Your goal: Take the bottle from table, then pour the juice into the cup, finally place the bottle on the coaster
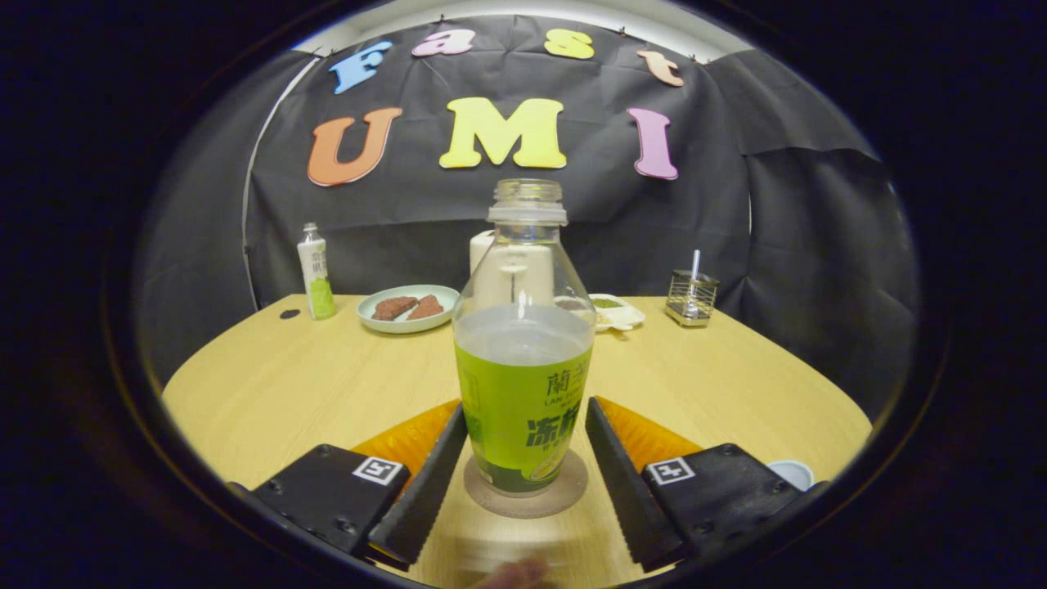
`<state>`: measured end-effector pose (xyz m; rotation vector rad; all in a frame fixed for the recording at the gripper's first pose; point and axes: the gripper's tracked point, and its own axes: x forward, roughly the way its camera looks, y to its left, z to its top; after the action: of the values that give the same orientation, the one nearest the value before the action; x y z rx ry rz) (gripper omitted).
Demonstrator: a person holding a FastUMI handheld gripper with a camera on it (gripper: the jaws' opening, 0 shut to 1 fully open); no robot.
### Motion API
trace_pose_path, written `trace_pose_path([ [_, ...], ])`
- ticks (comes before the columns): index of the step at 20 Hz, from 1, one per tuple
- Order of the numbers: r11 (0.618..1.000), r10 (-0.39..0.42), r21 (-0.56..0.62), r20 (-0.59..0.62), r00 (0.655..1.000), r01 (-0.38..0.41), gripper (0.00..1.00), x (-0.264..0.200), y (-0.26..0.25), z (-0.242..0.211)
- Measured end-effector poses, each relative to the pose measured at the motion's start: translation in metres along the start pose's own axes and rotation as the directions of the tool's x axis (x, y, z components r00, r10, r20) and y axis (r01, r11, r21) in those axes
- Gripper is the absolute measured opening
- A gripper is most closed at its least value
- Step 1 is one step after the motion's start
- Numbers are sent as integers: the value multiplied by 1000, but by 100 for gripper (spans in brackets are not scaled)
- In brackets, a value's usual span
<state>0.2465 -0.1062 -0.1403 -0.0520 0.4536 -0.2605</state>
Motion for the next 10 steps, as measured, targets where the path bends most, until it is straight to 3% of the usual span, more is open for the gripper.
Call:
trace_pose_path([
  [1,1000,19,-1,4,1000,-19,100,-4,4,2],
  [6,999,32,-6,29,999,-32,100,-26,0,6],
  [10,1000,26,-17,68,997,-25,100,-70,-9,13],
])
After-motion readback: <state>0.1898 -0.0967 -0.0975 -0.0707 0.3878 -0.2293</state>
